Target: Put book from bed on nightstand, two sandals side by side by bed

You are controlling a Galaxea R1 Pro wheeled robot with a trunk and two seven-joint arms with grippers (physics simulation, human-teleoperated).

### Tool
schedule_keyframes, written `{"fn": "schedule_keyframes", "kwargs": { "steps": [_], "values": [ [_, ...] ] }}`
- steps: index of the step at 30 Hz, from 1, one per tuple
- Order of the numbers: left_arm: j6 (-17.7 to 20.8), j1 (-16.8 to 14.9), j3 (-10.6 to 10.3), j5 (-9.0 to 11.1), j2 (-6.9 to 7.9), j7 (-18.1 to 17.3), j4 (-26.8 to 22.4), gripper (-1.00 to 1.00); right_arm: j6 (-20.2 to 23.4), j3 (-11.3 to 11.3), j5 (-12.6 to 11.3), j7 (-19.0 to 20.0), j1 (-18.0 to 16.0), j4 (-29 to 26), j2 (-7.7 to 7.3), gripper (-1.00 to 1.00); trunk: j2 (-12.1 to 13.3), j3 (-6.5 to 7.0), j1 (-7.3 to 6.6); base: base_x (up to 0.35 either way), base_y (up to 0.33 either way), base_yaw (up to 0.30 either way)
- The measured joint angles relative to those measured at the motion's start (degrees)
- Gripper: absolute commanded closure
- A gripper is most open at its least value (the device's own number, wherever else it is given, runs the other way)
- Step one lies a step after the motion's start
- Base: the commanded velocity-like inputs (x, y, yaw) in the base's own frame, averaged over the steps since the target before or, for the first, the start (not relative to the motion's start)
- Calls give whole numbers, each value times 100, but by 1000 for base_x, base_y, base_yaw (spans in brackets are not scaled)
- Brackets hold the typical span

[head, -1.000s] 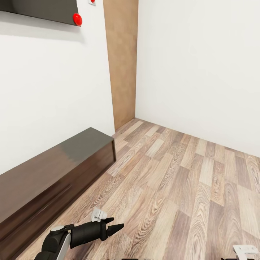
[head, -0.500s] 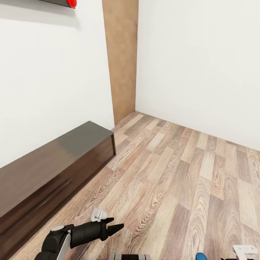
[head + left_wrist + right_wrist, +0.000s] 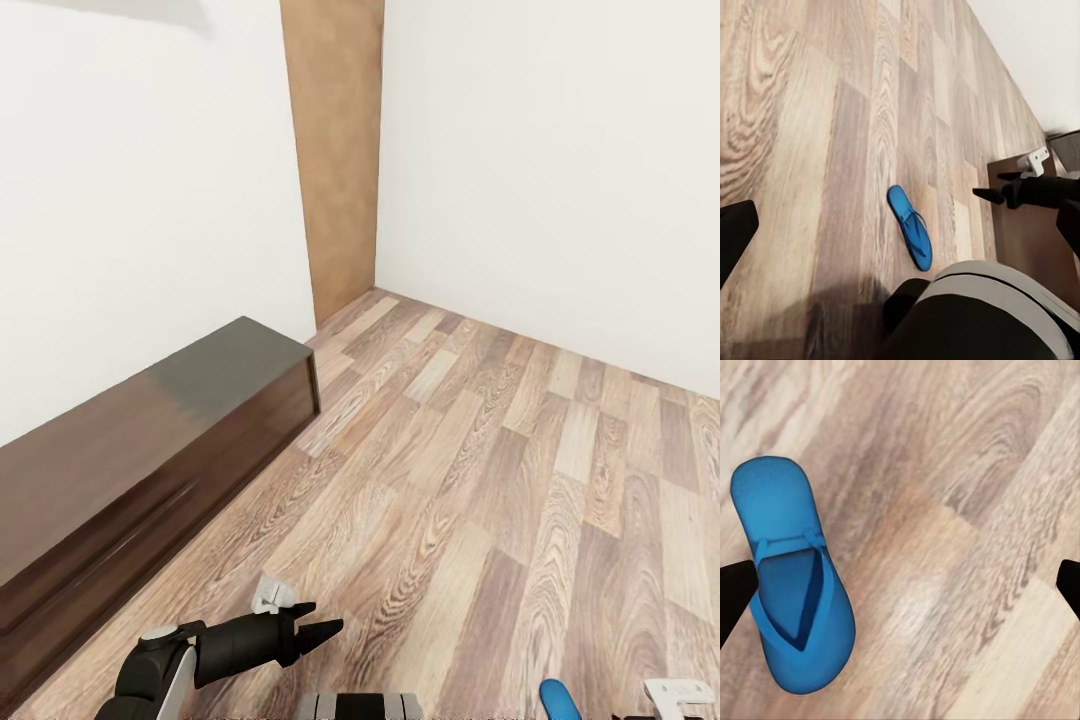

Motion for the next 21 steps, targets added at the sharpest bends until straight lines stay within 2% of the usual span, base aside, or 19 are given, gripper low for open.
{"fn": "schedule_keyframes", "kwargs": {
  "steps": [16,21],
  "values": [
    [7,0,5,12,14,-17,-2,-100,0,5,7,-34,0,9,0,-100,-22,-355,41,0,0,0],
    [16,0,45,23,37,-32,-29,-100,0,8,8,-35,0,9,0,-100,-22,-356,41,0,0,0]
  ]
}}
